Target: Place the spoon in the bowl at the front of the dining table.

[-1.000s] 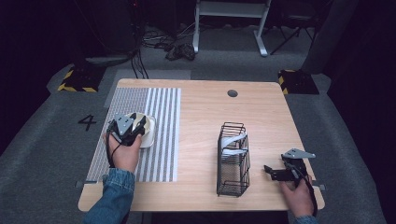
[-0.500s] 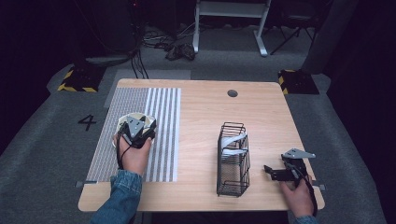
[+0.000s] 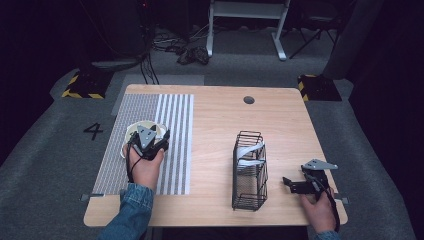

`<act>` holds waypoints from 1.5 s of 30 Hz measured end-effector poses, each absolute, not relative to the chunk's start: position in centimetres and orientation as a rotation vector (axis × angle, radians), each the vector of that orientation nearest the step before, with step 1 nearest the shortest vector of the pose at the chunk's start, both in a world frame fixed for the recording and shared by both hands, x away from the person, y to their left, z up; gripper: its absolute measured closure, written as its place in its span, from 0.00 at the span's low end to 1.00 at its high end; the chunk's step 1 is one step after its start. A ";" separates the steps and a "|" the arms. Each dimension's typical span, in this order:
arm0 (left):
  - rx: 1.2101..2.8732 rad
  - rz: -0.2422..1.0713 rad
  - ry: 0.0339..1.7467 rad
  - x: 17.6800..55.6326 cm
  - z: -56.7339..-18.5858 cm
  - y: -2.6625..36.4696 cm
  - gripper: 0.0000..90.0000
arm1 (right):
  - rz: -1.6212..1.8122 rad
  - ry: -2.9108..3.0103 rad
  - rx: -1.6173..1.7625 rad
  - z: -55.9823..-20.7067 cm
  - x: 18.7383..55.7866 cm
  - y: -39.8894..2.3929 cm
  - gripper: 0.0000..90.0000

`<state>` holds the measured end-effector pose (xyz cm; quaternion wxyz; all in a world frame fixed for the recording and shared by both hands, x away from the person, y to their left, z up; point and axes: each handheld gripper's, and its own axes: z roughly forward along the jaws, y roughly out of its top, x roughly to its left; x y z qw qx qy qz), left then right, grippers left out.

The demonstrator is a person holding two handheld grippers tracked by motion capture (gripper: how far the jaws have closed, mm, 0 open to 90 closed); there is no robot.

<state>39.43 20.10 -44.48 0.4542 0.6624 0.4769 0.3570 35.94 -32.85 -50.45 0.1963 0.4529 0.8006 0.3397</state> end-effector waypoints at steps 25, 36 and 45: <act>1.629 0.802 1.152 33.7 -41.1 20.8 0.30 | 0.951 2.242 1.268 -50.4 35.9 -32.8 0.07; 1.676 0.753 1.131 32.1 -40.6 21.1 0.28 | 0.951 2.242 1.269 -50.4 35.9 -32.8 0.07; 1.728 0.733 1.120 30.7 -40.6 21.8 0.28 | 0.951 2.242 1.269 -50.4 35.9 -32.8 0.07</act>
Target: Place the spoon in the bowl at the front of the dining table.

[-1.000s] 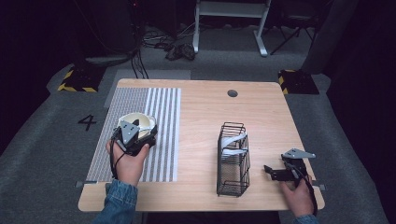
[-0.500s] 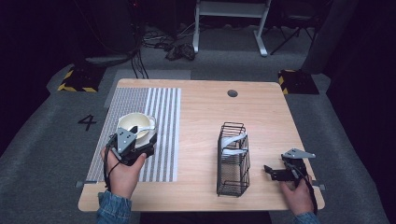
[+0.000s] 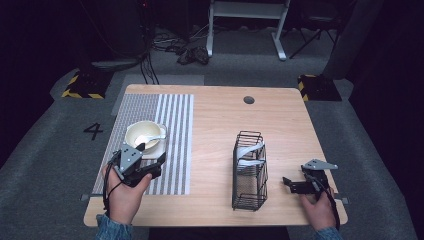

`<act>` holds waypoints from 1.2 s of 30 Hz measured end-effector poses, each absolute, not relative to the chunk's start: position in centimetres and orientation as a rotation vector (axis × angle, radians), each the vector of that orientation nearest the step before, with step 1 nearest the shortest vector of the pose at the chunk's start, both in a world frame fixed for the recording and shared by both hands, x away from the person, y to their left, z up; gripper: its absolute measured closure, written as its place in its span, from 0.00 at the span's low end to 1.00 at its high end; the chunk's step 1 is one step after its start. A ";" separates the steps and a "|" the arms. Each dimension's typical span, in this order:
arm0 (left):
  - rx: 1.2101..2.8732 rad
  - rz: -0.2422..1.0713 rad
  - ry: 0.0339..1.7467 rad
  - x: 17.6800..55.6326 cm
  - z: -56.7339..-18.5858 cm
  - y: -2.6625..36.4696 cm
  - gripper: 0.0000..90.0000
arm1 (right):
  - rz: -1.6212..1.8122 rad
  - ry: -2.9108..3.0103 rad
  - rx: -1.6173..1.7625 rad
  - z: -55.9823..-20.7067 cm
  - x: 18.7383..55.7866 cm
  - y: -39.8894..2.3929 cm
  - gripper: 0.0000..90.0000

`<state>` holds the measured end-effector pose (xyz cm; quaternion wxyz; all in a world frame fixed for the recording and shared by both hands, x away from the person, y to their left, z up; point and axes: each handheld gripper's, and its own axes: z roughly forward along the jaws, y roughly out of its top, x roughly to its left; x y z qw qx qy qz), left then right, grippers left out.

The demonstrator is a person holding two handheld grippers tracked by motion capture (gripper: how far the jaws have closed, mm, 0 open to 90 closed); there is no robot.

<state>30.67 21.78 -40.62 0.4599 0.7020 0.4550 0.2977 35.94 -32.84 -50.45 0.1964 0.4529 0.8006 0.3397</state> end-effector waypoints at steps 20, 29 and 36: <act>1.805 0.685 1.128 28.6 -42.8 23.9 0.25 | 0.951 2.242 1.269 -50.4 35.9 -32.8 0.07; 1.821 0.677 1.127 28.0 -44.0 24.7 0.24 | 0.951 2.242 1.269 -50.4 35.9 -32.8 0.07; 1.823 0.669 1.153 27.7 -45.0 25.4 0.23 | 0.951 2.241 1.269 -50.4 35.9 -32.8 0.07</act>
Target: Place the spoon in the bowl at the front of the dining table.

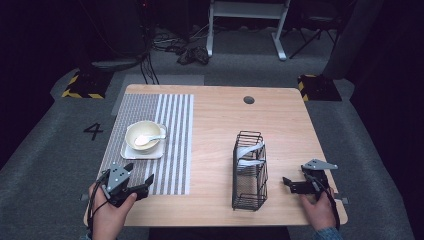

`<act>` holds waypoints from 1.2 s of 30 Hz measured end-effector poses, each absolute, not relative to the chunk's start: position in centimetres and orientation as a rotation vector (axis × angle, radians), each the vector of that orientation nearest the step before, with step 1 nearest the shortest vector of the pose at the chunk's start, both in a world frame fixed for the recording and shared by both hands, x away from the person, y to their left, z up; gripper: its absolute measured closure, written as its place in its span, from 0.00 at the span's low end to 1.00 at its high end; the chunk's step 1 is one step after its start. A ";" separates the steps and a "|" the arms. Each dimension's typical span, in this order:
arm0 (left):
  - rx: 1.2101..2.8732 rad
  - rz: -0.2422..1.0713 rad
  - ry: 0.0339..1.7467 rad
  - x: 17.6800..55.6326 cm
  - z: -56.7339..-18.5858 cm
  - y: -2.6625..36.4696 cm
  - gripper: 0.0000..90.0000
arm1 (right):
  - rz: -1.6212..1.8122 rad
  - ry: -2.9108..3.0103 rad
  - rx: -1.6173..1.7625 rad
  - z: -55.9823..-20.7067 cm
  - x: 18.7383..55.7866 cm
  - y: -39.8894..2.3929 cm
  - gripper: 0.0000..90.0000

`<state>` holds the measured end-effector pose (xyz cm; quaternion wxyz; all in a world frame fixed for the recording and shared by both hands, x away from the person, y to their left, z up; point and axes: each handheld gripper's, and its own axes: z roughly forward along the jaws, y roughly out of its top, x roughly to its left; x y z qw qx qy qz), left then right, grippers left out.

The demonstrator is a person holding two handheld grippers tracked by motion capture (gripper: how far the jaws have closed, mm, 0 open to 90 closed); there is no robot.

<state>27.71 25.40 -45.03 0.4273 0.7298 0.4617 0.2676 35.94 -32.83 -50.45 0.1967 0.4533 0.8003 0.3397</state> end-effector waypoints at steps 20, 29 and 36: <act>1.840 0.656 1.184 27.2 -48.1 26.9 0.21 | 0.951 2.241 1.269 -50.4 35.9 -32.8 0.07; 1.885 0.596 1.215 27.1 -49.2 27.1 0.19 | 0.951 2.242 1.268 -50.4 35.9 -32.8 0.07; 1.907 0.567 1.230 27.1 -50.0 27.1 0.19 | 0.950 2.241 1.268 -50.4 35.9 -32.8 0.07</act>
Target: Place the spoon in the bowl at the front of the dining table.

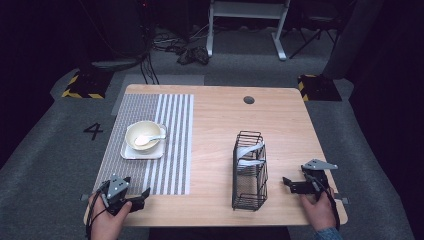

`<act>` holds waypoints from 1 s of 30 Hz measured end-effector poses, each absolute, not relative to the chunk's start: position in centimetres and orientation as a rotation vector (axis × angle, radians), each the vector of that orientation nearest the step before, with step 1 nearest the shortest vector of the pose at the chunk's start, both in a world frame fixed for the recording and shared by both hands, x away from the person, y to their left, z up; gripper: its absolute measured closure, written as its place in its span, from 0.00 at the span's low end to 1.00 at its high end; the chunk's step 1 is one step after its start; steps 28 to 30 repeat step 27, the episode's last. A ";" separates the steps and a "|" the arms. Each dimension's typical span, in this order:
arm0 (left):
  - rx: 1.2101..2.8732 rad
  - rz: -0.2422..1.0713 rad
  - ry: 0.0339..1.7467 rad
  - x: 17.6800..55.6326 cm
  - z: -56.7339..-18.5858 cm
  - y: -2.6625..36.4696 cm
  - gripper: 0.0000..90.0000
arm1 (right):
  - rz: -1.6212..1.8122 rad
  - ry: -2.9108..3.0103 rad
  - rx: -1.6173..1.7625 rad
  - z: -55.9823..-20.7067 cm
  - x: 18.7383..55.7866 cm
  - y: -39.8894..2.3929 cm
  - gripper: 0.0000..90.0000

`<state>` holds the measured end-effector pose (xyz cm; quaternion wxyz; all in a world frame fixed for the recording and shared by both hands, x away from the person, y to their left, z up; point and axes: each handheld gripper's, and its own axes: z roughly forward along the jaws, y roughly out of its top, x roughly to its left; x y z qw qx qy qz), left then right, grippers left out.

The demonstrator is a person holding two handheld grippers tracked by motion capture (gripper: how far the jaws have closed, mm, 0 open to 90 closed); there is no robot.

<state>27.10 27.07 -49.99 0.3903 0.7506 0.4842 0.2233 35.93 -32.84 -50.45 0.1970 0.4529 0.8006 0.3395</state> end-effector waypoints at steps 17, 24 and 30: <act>1.970 0.543 1.243 27.2 -51.1 26.9 0.17 | 0.950 2.242 1.268 -50.4 35.9 -32.8 0.07; 1.984 0.568 1.235 27.1 -51.2 26.8 0.17 | 0.950 2.241 1.267 -50.4 35.9 -32.8 0.07; 1.985 0.568 1.235 27.1 -51.2 26.8 0.17 | 0.950 2.241 1.268 -50.4 35.9 -32.8 0.07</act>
